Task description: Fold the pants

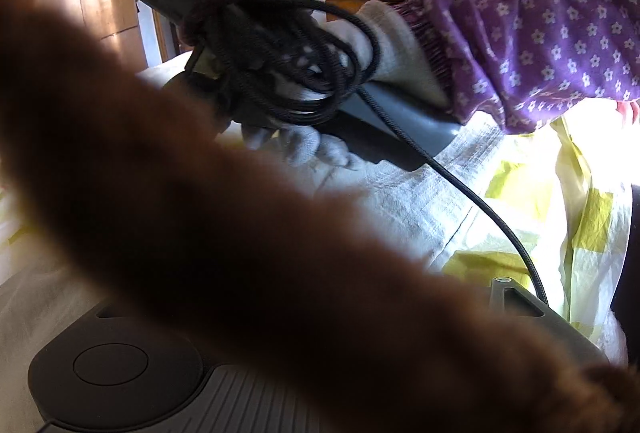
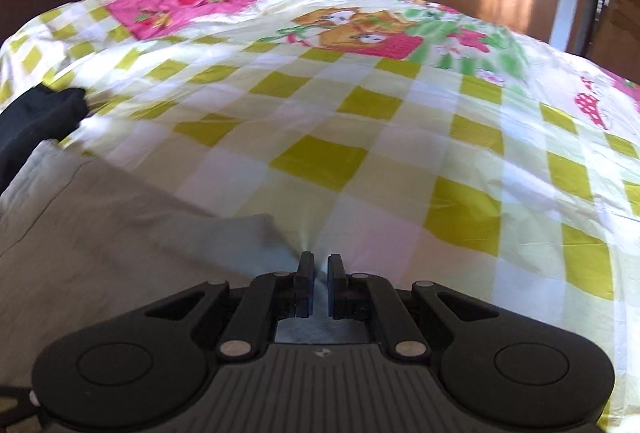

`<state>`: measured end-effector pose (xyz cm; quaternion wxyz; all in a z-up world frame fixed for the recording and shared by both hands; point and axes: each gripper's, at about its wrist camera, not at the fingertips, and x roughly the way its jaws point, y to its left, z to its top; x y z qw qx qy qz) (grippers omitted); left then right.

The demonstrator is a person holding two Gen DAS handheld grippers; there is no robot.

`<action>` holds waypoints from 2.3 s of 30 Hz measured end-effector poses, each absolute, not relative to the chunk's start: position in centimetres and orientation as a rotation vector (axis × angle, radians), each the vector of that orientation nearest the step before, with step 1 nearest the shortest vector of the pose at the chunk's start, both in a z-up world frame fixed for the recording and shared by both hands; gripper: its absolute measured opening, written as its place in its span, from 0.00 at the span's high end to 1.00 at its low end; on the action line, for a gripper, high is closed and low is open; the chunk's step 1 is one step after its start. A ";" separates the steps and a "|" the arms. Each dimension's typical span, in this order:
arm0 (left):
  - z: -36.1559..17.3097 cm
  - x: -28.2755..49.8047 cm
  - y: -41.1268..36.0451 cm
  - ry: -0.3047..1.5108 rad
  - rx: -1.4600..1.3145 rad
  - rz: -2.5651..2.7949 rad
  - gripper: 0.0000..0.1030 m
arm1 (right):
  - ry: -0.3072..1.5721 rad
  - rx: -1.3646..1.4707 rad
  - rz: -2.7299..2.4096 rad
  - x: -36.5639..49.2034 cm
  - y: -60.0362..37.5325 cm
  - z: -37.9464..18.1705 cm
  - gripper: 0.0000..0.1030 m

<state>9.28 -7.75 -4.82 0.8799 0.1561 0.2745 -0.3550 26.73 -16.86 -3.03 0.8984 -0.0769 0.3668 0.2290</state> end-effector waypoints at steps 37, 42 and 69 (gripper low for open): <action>-2.9 7.1 -16.4 0.606 0.583 -0.700 0.26 | 0.543 0.978 -0.195 5.0 -53.4 -6.2 0.50; -3.0 7.4 -17.5 0.619 0.598 -0.717 0.26 | 0.536 1.018 -0.145 7.5 -53.2 -6.8 0.62; -3.6 7.4 -17.2 0.635 0.558 -0.770 0.23 | 0.407 0.876 -0.267 6.5 -52.0 1.0 0.79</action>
